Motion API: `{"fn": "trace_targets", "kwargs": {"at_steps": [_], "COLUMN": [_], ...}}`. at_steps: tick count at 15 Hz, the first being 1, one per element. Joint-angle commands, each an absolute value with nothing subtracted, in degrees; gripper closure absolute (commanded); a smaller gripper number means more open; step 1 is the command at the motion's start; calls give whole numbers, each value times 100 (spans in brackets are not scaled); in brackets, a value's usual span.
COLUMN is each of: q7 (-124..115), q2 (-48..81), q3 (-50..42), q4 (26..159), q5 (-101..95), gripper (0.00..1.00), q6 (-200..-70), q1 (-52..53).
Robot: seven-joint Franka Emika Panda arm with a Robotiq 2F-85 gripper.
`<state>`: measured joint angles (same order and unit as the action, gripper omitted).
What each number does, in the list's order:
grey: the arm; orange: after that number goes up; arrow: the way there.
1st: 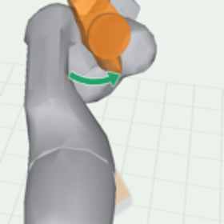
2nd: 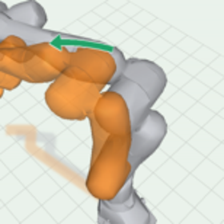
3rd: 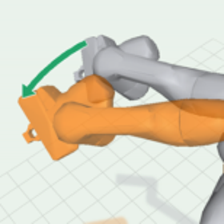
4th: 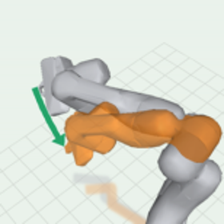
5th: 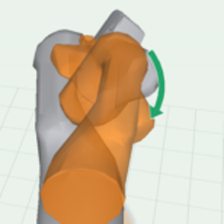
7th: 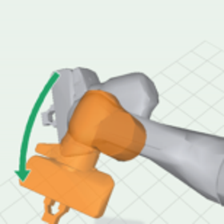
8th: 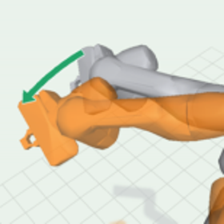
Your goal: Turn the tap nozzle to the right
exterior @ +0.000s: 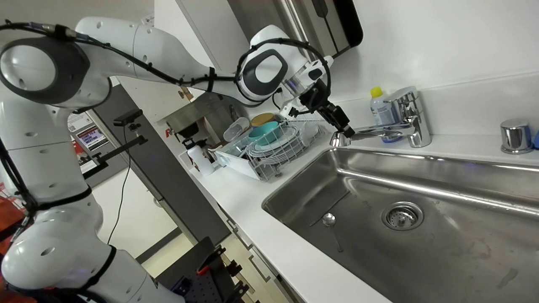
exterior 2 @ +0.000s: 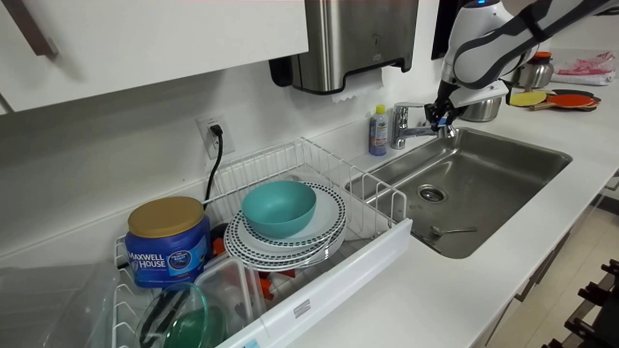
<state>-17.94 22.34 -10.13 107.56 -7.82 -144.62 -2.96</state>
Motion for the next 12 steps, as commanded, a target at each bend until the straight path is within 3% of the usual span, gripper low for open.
{"fn": "trace_targets", "kwargs": {"at_steps": [1, 12], "q7": [-1660, -112], "q2": [2339, 3008], "q3": [-1040, -980], "q4": [10622, 9583], "q5": [-768, -132], "gripper": [79, 79], "q6": [-14380, -13548], "q1": [-325, -1045]}}
